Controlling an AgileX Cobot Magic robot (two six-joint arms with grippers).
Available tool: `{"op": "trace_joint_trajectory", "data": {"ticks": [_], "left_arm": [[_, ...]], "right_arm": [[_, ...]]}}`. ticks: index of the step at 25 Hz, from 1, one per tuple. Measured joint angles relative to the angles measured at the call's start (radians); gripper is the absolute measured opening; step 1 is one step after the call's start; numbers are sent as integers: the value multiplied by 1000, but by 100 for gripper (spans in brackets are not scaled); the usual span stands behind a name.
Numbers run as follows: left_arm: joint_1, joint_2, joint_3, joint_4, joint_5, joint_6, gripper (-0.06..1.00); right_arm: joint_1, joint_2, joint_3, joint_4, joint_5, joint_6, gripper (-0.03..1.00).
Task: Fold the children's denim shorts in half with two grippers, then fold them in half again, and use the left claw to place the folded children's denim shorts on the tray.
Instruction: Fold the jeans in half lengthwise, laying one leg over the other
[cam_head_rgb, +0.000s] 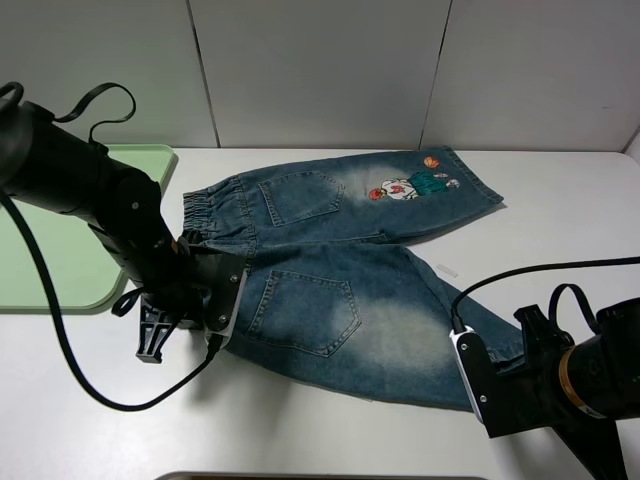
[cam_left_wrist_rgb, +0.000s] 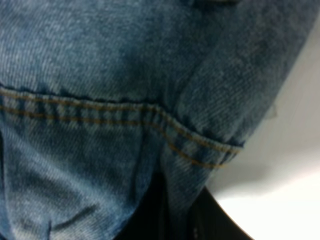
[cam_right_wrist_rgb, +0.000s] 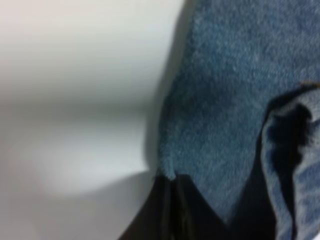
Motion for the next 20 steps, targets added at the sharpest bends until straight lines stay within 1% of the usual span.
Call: {"op": "trace_joint_trajectory", "data": {"ticks": [6,11,13,16,20], "left_arm": [[0,-59,0,-4,90,-86,2],[0,-157,-26,-2,209,-104,2],[0,-210,-47,-2,248,-106,2],[0,-287,-77,-2,263,-111,2],[0,-361,-103,-2,265,-113,2]], "right_arm": [[0,-46,-27,-13,85,8,-3],[0,-153,-66,-13,148,80,-3],[0,-239,-97,-12,172,104,-3],[0,-327,-143,-13,209,120,-3],[0,-424,-210,-35,221,193,-3]]}}
